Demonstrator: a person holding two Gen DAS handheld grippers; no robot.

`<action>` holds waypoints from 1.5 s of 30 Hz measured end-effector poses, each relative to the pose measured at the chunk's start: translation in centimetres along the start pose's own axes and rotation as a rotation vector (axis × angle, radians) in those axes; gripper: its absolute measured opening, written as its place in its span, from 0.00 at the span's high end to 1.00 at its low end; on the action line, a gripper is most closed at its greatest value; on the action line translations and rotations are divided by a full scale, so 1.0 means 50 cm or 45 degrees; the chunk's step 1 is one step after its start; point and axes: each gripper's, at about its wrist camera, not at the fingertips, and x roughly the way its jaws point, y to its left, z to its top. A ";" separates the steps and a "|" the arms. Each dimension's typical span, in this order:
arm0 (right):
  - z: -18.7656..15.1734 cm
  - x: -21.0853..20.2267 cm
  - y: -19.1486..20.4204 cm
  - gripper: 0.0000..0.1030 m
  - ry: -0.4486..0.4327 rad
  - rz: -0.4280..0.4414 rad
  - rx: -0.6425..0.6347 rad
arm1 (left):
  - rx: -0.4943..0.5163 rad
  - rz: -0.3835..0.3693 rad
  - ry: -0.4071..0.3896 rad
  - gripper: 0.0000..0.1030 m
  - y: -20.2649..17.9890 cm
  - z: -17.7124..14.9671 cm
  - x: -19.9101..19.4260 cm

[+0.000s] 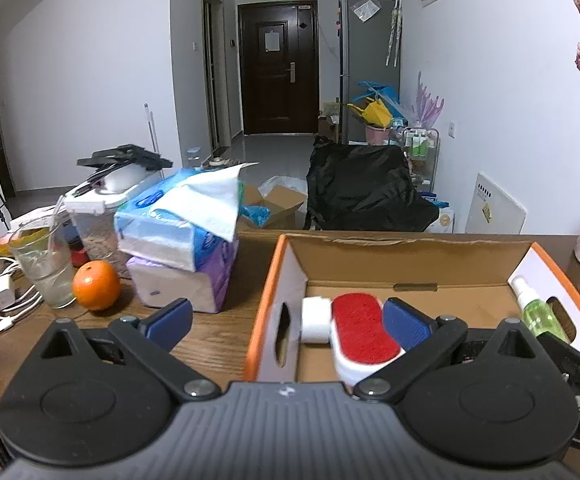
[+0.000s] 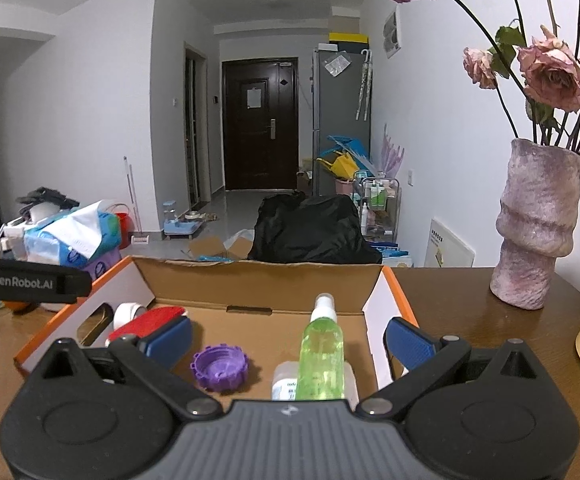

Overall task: Organize rigid objects
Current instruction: 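Withdraw both tools from the box toward the remaining white objects, then grasp the white round cap with the left tool while the right tool grasps the white tube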

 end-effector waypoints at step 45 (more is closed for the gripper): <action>-0.156 -0.182 0.136 0.01 0.111 0.027 -0.079 | 0.220 -0.145 0.183 0.00 0.144 -0.227 -0.140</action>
